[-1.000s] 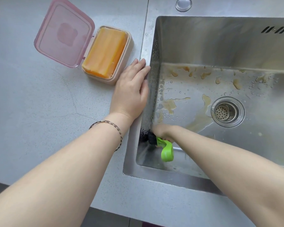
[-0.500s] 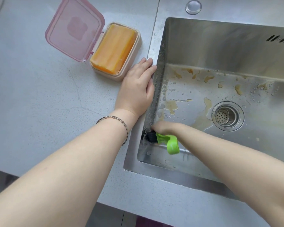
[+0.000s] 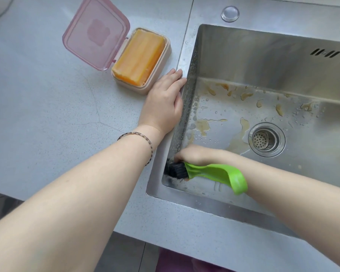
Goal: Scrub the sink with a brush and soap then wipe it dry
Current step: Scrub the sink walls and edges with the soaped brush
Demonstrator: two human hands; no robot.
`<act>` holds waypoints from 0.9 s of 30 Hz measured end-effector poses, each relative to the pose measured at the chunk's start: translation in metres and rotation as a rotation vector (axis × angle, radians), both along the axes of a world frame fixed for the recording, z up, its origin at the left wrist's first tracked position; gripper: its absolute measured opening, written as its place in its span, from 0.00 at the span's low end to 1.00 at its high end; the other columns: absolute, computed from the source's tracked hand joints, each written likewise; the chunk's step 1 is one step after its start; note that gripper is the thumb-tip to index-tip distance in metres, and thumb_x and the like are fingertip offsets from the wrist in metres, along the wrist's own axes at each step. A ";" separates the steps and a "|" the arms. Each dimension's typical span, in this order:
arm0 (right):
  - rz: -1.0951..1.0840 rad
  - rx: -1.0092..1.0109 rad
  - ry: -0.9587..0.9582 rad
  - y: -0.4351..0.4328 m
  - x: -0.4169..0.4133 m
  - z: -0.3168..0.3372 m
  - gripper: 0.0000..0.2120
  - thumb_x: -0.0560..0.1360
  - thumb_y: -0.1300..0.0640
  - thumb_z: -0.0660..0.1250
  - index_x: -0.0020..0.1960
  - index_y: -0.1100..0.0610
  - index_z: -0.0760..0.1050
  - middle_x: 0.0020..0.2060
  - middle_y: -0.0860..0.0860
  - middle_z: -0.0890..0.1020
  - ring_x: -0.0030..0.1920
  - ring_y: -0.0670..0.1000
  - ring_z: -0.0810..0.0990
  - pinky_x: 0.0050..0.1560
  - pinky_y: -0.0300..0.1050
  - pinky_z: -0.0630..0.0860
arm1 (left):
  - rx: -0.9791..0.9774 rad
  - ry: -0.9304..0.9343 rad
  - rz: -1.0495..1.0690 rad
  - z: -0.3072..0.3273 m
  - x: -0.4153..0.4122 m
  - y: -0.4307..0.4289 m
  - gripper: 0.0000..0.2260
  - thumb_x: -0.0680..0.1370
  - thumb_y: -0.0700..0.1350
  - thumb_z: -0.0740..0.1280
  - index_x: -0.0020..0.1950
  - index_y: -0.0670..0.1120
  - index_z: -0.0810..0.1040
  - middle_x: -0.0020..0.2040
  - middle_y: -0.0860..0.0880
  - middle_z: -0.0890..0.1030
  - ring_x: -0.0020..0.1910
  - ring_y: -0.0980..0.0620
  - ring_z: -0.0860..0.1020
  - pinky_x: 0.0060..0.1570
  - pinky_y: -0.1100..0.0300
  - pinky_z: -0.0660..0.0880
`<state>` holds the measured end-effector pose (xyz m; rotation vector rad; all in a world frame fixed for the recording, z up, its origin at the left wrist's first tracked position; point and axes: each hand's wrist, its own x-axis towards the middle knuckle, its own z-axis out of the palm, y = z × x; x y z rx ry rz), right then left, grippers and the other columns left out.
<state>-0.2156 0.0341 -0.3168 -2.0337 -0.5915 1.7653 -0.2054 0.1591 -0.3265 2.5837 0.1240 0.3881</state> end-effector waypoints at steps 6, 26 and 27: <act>-0.129 0.007 -0.015 -0.006 -0.016 0.024 0.17 0.78 0.62 0.58 0.30 0.57 0.62 0.35 0.57 0.68 0.36 0.55 0.65 0.25 0.36 0.62 | 0.000 0.031 0.008 0.002 -0.003 -0.001 0.18 0.73 0.36 0.55 0.57 0.34 0.78 0.60 0.37 0.78 0.62 0.39 0.74 0.65 0.56 0.63; -0.438 -0.013 -0.037 -0.003 0.005 0.027 0.12 0.77 0.60 0.57 0.36 0.57 0.69 0.39 0.56 0.76 0.32 0.50 0.70 0.23 0.31 0.67 | -0.004 0.149 -0.040 0.013 -0.007 -0.004 0.23 0.72 0.39 0.50 0.57 0.32 0.77 0.60 0.36 0.77 0.62 0.37 0.73 0.65 0.52 0.65; -0.461 -0.006 -0.025 -0.006 0.004 0.027 0.11 0.77 0.60 0.57 0.37 0.57 0.70 0.41 0.56 0.74 0.34 0.51 0.70 0.29 0.33 0.69 | 0.005 0.146 -0.056 0.016 -0.007 -0.004 0.22 0.72 0.38 0.50 0.57 0.32 0.77 0.60 0.35 0.77 0.62 0.36 0.74 0.64 0.50 0.66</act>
